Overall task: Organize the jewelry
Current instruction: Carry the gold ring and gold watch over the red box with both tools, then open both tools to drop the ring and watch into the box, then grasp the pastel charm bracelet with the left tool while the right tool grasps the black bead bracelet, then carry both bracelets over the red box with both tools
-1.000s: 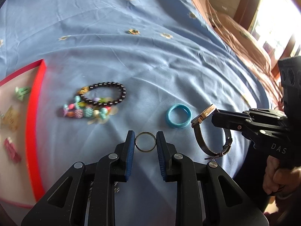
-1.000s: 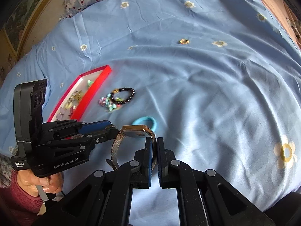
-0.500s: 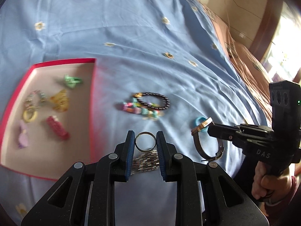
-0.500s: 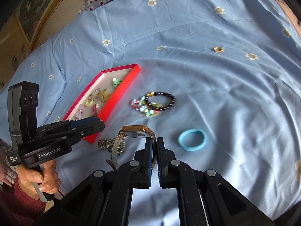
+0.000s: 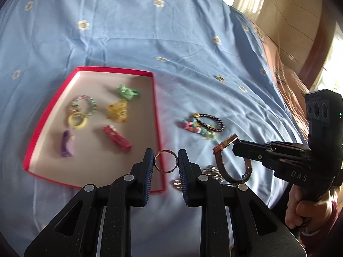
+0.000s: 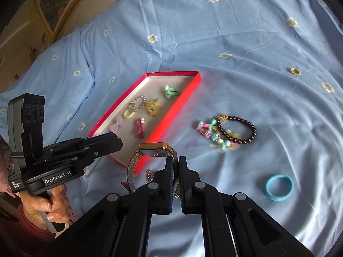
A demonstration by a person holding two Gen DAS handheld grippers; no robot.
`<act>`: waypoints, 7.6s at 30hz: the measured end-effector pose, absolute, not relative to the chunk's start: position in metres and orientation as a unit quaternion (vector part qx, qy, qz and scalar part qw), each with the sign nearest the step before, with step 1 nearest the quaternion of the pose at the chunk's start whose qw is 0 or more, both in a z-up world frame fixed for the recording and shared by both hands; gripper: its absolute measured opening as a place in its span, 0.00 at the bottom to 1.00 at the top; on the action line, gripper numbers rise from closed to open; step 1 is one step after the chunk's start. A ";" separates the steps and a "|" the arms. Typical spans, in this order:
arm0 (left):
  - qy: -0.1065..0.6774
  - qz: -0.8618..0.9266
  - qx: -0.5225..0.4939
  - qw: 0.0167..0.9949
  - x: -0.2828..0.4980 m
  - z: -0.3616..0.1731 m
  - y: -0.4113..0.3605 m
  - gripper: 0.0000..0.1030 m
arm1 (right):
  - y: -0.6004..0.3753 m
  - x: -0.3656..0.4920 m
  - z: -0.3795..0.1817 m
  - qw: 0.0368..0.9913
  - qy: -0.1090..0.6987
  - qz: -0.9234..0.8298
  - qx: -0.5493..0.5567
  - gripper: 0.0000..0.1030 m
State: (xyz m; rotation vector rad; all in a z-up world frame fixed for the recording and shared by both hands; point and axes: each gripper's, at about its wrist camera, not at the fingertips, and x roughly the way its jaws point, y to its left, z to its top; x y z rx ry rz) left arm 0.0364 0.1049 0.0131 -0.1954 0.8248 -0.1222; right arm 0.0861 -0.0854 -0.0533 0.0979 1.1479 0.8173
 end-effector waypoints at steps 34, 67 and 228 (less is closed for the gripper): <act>0.412 0.079 -0.134 0.898 0.048 -0.024 0.239 0.20 | 0.051 0.109 -0.097 0.725 0.540 0.428 -0.019 0.04; 0.434 0.084 -0.129 0.887 0.058 -0.037 0.238 0.27 | 0.060 0.117 -0.107 0.714 0.553 0.429 -0.011 0.23; 0.404 0.007 -0.160 0.901 0.125 0.011 0.228 0.06 | 0.062 0.182 -0.051 0.757 0.475 0.442 0.075 0.07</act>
